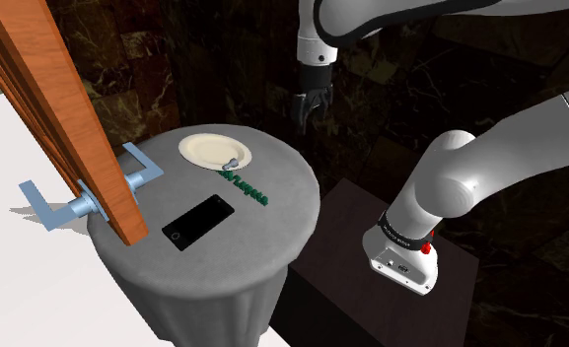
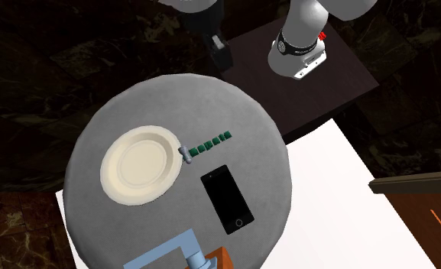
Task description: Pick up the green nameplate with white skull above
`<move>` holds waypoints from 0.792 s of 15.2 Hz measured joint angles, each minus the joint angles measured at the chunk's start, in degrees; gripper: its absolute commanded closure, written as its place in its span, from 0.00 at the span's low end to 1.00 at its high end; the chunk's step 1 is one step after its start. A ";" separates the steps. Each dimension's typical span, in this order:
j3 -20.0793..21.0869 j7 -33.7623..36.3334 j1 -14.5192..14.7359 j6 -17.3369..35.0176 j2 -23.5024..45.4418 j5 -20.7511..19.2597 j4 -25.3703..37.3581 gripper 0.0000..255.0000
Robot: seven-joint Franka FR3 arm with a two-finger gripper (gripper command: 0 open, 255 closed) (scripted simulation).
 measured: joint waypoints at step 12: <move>5.26 5.30 3.61 22.80 23.31 4.37 3.53 0.00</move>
